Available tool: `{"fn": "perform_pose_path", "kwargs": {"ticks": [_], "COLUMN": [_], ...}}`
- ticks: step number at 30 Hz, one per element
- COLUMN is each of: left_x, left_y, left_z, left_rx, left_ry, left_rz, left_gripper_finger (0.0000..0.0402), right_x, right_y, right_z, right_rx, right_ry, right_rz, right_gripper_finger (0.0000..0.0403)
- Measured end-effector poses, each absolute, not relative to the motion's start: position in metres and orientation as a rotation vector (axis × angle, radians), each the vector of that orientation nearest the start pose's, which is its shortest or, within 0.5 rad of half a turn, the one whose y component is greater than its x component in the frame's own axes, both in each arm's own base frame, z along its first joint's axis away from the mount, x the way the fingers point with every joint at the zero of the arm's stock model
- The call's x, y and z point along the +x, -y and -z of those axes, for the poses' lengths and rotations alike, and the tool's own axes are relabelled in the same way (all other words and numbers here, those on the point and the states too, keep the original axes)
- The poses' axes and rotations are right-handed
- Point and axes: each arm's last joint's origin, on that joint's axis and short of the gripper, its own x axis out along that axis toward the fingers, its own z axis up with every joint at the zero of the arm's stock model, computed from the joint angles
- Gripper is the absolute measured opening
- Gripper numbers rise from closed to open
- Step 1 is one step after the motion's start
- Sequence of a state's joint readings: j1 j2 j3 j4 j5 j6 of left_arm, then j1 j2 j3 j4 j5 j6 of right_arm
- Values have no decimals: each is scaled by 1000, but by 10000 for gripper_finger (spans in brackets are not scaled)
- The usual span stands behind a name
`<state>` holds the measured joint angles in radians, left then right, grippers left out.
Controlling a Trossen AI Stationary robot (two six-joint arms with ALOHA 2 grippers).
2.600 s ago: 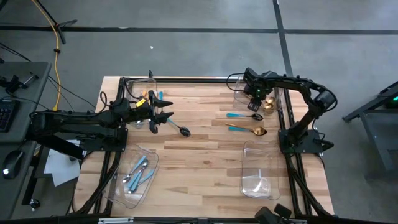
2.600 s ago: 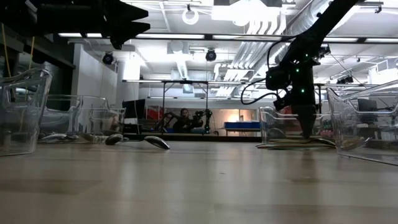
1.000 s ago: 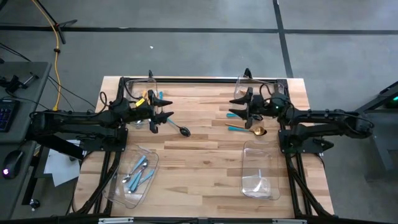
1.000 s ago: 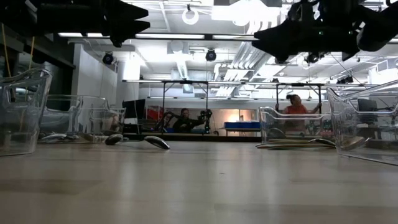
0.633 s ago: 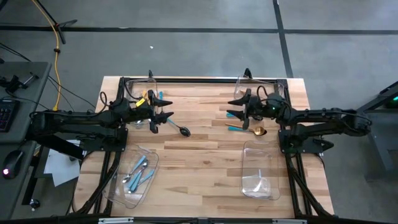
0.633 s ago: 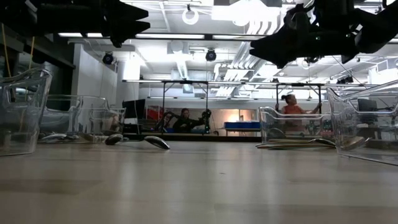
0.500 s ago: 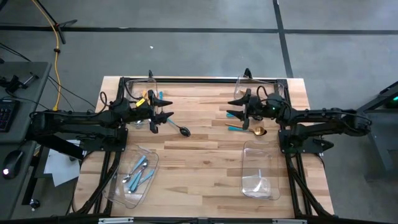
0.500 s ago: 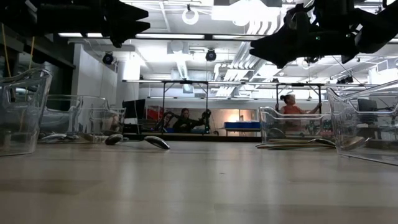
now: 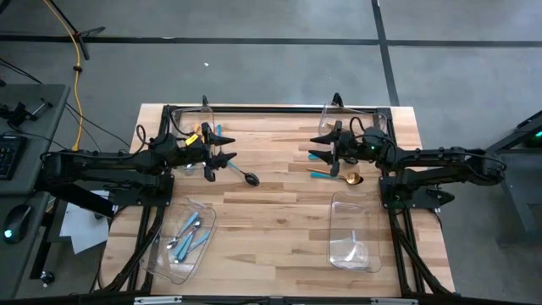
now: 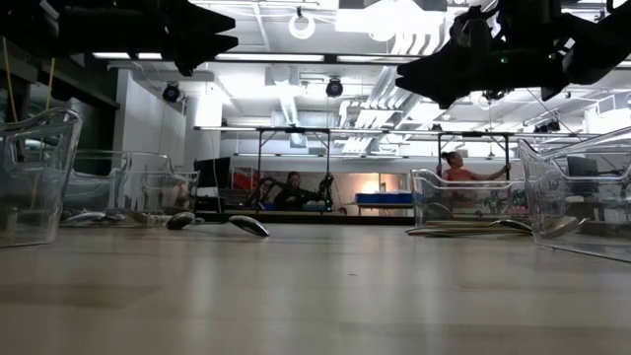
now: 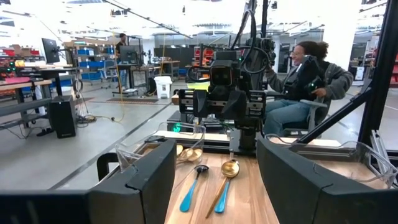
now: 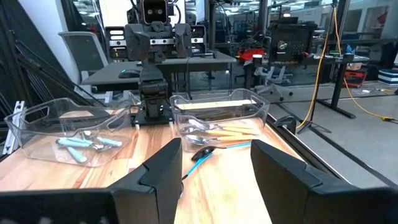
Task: Sort silverware by color (type)
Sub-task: Put the gold spoon into the top right transparent bin
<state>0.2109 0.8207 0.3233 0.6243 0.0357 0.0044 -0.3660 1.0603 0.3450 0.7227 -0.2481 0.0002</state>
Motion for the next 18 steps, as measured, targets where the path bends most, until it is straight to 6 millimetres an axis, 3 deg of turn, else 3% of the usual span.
{"fn": "perform_pose_path", "kwargs": {"ticks": [14, 18], "left_x": [176, 176], "left_y": [-37, -37], "left_z": [-245, -245], "left_rx": [20, 19], "left_ry": [126, 126], "left_rz": [-178, -178], "left_gripper_finger": [211, 211], "right_x": [200, 200], "right_y": [69, 70], "right_z": [-218, -211], "right_rx": [-5, 120], "right_ry": [-7, -85], "right_rz": [115, 138], "right_gripper_finger": [176, 176]}}
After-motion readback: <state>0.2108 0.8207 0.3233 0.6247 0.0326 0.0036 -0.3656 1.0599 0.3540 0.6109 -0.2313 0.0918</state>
